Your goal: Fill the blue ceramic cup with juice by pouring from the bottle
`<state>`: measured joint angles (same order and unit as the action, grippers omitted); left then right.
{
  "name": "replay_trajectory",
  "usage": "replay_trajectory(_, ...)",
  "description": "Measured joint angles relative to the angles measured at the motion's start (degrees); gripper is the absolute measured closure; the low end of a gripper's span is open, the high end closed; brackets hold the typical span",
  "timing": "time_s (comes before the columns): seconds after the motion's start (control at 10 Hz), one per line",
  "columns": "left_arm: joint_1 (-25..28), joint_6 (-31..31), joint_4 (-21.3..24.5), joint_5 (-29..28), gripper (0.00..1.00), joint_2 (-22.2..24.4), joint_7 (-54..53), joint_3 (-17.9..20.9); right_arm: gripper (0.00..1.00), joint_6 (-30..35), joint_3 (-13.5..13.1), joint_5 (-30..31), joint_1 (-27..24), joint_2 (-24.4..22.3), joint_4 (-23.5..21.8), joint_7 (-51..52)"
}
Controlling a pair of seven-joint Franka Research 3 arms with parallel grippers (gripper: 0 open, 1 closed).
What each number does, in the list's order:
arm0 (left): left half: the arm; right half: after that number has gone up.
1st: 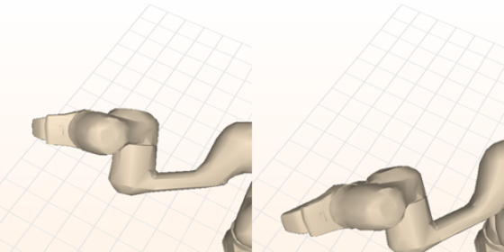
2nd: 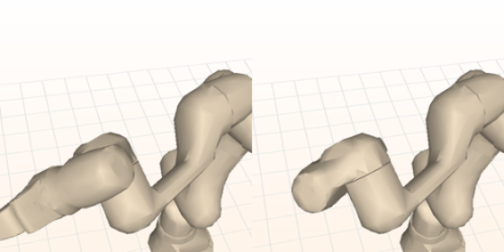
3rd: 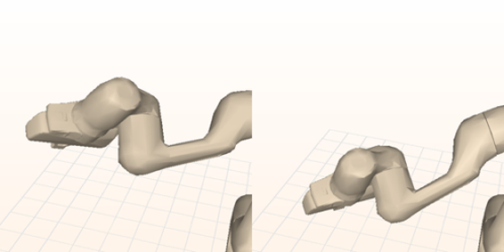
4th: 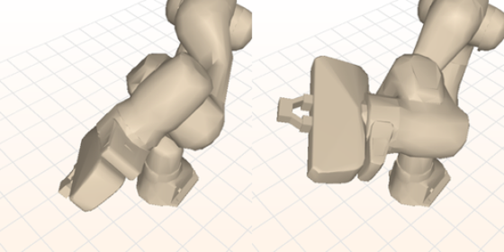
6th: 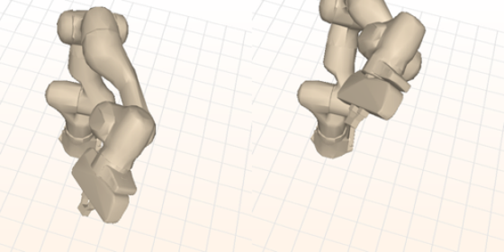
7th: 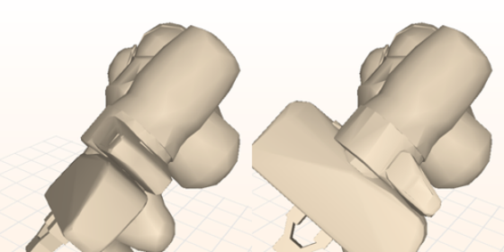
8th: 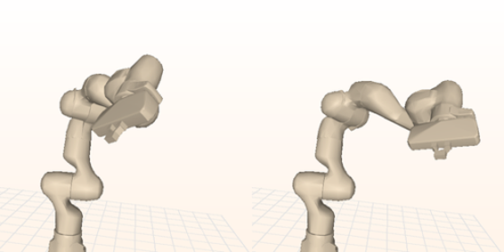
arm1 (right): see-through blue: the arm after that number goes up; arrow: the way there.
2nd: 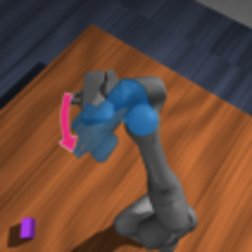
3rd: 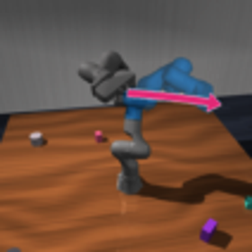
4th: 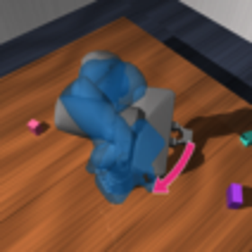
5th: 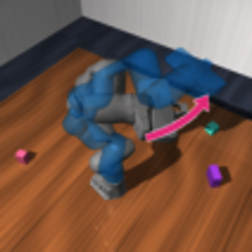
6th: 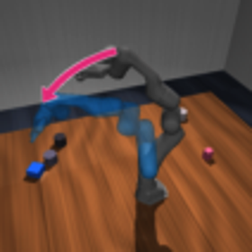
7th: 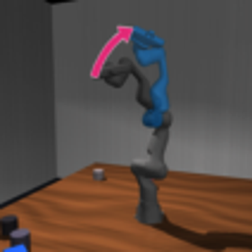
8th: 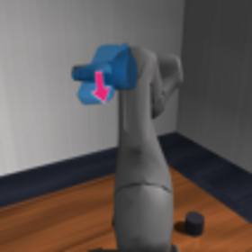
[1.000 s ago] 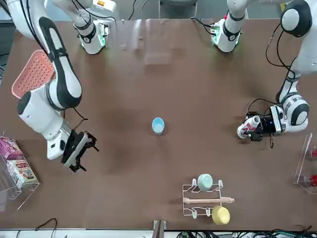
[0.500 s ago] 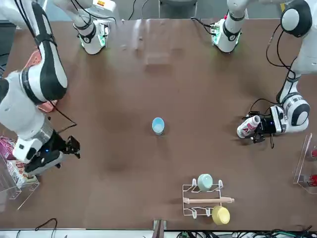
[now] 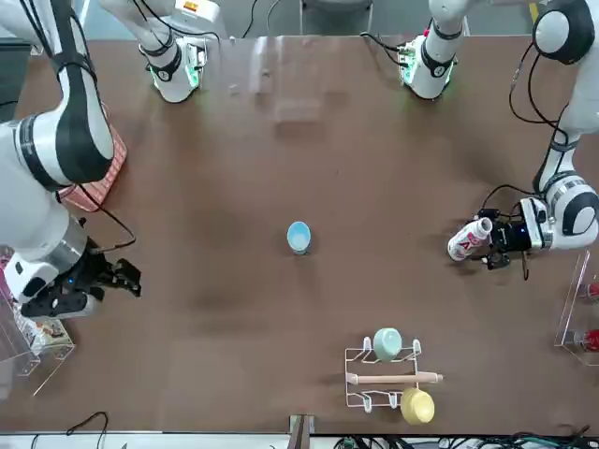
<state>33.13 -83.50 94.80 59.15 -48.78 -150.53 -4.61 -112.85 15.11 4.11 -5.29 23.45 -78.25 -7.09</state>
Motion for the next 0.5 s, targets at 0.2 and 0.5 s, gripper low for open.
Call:
replay_trajectory(0.2,0.6,-0.1,-0.1,-0.8,0.0,0.1,0.0,0.3,0.0,6.0,-0.2,0.0,-0.8,-3.0,0.7,-1.7)
replay_trajectory(0.5,1.6,-0.8,-1.7,-3.6,0.0,0.3,-0.1,0.4,0.0,20.4,-6.4,-0.4,1.1,-8.1,3.5,-1.8)
